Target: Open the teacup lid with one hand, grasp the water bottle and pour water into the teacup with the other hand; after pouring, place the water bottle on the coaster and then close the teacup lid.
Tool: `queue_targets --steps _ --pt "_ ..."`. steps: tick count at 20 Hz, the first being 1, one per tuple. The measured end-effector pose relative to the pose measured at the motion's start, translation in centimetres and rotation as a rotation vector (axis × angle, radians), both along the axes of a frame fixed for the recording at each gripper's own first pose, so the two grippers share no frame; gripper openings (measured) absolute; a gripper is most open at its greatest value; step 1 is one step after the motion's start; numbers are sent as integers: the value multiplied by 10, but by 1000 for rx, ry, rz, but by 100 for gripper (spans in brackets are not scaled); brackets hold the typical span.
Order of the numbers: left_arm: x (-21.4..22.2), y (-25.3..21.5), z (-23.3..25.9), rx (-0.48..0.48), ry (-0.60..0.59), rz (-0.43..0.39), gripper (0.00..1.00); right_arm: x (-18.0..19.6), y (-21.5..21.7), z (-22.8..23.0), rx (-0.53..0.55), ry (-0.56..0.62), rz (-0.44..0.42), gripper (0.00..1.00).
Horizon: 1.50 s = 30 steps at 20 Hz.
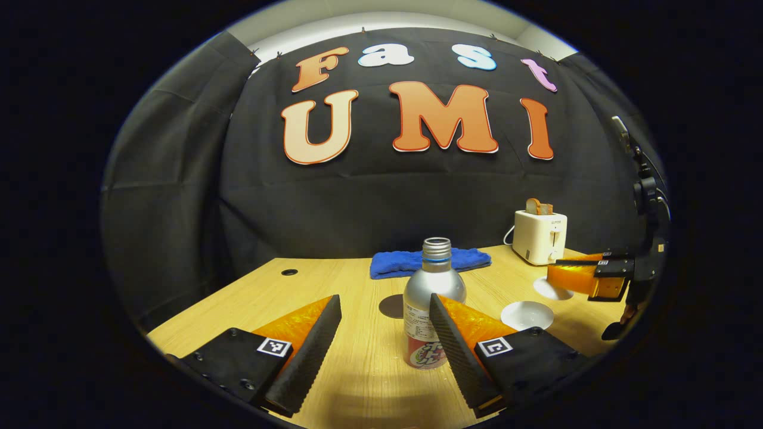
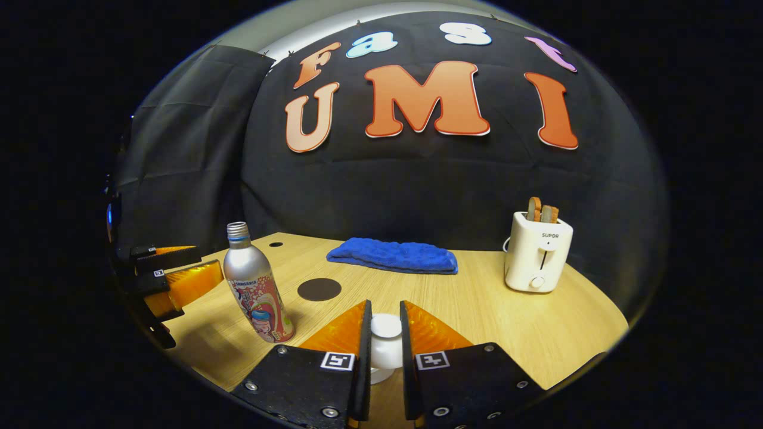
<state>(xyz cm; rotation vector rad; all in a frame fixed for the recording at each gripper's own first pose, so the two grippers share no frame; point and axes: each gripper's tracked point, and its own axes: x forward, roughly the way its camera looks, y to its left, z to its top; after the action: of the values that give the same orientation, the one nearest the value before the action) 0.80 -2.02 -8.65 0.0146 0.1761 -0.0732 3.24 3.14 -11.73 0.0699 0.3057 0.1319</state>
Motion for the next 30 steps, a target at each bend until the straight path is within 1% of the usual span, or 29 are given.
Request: queue_targets --steps 5,8,10,12,17,19,23,24,25,26,29,30 --pt "1 -17 -19 -41 51 -56 98 -9 -30 7 -35 -12 -68 23" --pt "4 -30 -26 -57 65 -95 98 -14 -45 6 -34 -3 -96 23" --pt "7 -31 -39 -54 100 -92 98 -17 -55 5 -42 -1 -116 23" --pt "9 -36 -48 -62 127 -106 98 -20 -64 4 -48 0 -131 23" --pt "19 -42 -65 -36 168 -120 98 -29 -78 4 -62 3 -155 23" --pt "23 -43 -67 -24 167 -125 98 -31 -80 5 -67 1 -161 23" --pt "30 -51 -74 -59 168 -140 98 -35 -85 5 -63 1 -168 23" --pt "33 -51 -73 -61 168 -140 95 -36 -87 3 -62 2 -173 23" --pt "30 -51 -73 -60 164 -144 84 -38 -89 3 -58 5 -176 23" --pt "30 -51 -73 -54 166 -147 87 -40 -90 3 -54 7 -180 23" --pt "34 -51 -70 -36 160 -147 83 -41 -96 5 -47 5 -188 23" --pt "36 -51 -66 -22 153 -146 87 -41 -97 5 -44 3 -190 23"
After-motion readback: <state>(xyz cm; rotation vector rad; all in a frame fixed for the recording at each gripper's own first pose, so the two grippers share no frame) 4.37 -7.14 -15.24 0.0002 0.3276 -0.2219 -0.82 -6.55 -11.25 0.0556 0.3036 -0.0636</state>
